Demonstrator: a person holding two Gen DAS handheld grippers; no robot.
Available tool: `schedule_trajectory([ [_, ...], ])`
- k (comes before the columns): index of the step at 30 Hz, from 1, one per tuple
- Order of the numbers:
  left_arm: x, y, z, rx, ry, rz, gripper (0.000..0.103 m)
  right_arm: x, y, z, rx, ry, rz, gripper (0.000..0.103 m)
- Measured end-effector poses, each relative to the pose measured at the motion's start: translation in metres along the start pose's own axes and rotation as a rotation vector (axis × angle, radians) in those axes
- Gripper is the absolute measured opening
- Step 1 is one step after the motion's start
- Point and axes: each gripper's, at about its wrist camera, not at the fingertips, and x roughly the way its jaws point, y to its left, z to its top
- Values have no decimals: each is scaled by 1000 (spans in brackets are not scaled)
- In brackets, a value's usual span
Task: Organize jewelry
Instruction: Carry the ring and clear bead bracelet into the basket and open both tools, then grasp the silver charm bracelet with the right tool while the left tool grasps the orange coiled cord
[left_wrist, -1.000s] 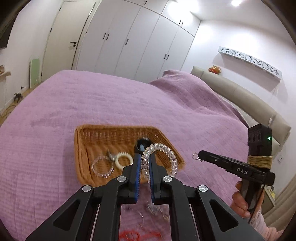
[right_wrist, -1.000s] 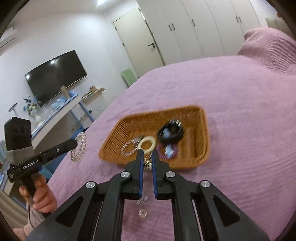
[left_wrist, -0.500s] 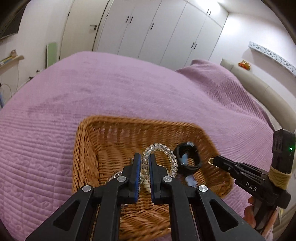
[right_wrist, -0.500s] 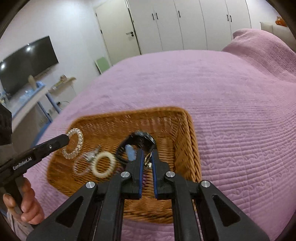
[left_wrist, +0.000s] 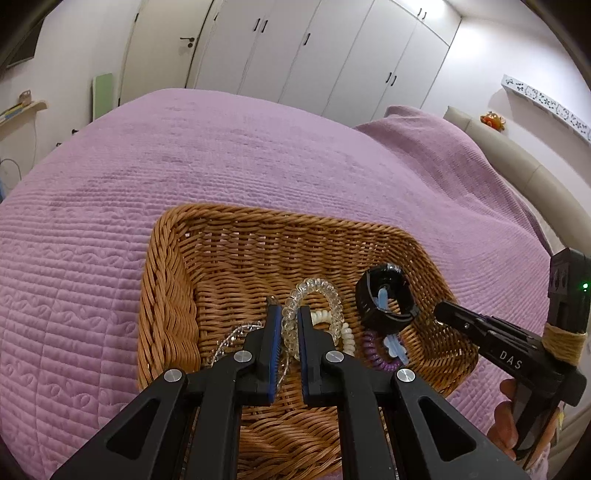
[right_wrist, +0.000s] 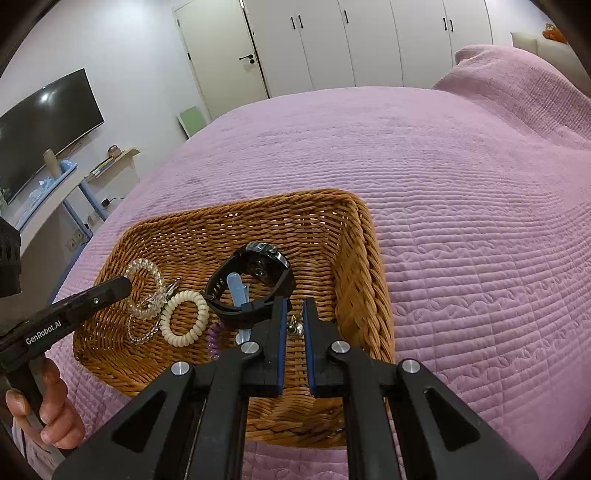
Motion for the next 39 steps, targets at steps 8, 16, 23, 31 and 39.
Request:
schedule_trajectory([
  [8,10,-4,-4,17,44,4,9,5,-4,-3,2,21,-12,10],
  [16,-29,-20,-6,79,-22,-59,61,-17,-3,-3,11,-15,24,42],
  [23,-108,-39,-31,166,-79,-105,61,-71,20,-26,-35,-51,73,42],
  [31,-168,-28,-85,164,-108,-87,61,-113,51,-71,-109,-50,130,42],
  [39,-149,18,-132,66,-10,-55,61,-99,56,-96,-121,-15,152,42],
])
